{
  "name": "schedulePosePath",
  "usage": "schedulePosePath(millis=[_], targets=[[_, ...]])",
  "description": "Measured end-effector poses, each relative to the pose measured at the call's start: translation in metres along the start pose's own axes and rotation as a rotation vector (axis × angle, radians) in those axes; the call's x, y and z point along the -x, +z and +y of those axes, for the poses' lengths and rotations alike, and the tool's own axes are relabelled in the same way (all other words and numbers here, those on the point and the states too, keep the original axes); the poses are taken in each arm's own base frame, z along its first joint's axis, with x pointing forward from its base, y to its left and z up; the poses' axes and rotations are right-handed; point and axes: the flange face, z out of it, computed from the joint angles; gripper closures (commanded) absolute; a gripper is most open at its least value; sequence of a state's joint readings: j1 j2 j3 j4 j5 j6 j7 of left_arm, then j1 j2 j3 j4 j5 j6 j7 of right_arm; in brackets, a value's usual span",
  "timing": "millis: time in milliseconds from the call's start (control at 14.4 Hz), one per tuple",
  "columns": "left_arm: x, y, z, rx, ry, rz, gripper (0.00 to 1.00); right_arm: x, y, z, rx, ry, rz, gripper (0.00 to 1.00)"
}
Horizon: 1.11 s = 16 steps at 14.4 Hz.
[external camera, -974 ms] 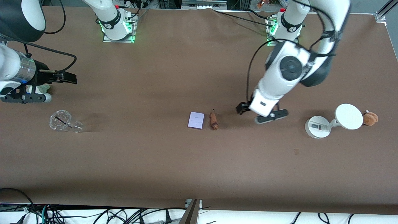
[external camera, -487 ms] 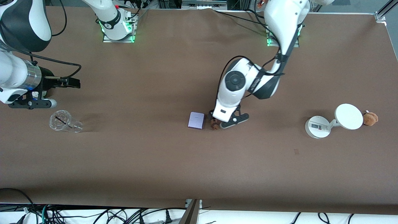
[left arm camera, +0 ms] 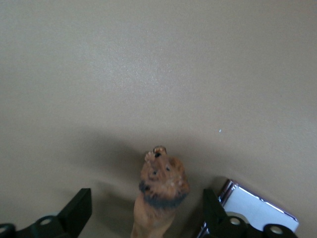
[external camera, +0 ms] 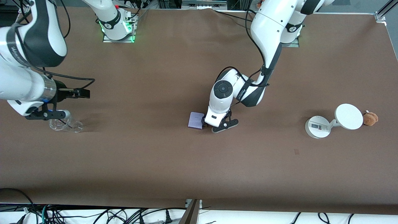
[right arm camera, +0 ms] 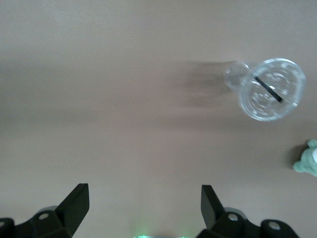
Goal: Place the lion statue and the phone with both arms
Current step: 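Grasp the lion statue with the left gripper while the right gripper moves out, then carry the lion toward the white lamp while the right gripper reaches the phone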
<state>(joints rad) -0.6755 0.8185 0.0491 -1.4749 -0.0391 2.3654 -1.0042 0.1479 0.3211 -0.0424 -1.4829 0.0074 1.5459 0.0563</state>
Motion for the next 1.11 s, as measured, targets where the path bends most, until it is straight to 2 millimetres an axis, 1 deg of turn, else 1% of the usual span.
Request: schedulePosePath(millis=[70, 209, 278, 348, 557, 626, 765, 835, 904, 974, 1043, 1113], targets=[[-0.001, -0.001, 0.001, 0.003, 0.014, 0.003, 0.51, -0.007, 0.009, -0.011, 0.0, -0.01, 0.0, 0.0], [-0.003, -0.006, 0.004, 0.013, 0.032, 0.009, 0.79, -0.019, 0.029, -0.036, -0.004, -0.012, -0.002, 0.0], [-0.004, -0.009, 0.006, 0.019, 0.035, 0.013, 0.95, -0.024, 0.039, -0.054, -0.005, -0.005, -0.001, 0.0], [-0.005, -0.011, 0.007, 0.023, 0.038, 0.016, 1.0, -0.027, 0.047, -0.073, -0.004, -0.001, 0.004, 0.0], [-0.005, -0.013, 0.009, 0.026, 0.047, 0.017, 1.0, -0.029, 0.071, -0.15, 0.012, -0.007, 0.036, 0.0], [-0.005, -0.013, 0.009, 0.026, 0.048, 0.017, 1.0, -0.029, 0.082, -0.175, 0.017, -0.002, 0.048, 0.0], [-0.006, -0.014, 0.009, 0.029, 0.054, 0.02, 1.0, -0.028, 0.106, -0.219, 0.024, 0.019, 0.067, 0.0], [-0.01, -0.019, 0.01, 0.035, 0.063, 0.026, 1.0, -0.028, 0.116, -0.234, 0.027, 0.028, 0.073, 0.0], [-0.018, -0.03, 0.008, 0.036, 0.075, 0.03, 1.0, -0.029, 0.125, -0.243, 0.029, 0.035, 0.075, 0.0], [-0.032, -0.048, 0.001, 0.023, 0.086, 0.024, 1.0, -0.03, 0.131, -0.246, 0.024, 0.038, 0.073, 0.0], [-0.05, -0.07, -0.011, 0.006, 0.102, 0.015, 1.0, -0.031, 0.134, -0.247, 0.007, 0.046, 0.066, 0.0], [-0.071, -0.095, -0.029, -0.007, 0.124, 0.005, 1.0, -0.033, 0.135, -0.247, -0.016, 0.056, 0.063, 0.0]])
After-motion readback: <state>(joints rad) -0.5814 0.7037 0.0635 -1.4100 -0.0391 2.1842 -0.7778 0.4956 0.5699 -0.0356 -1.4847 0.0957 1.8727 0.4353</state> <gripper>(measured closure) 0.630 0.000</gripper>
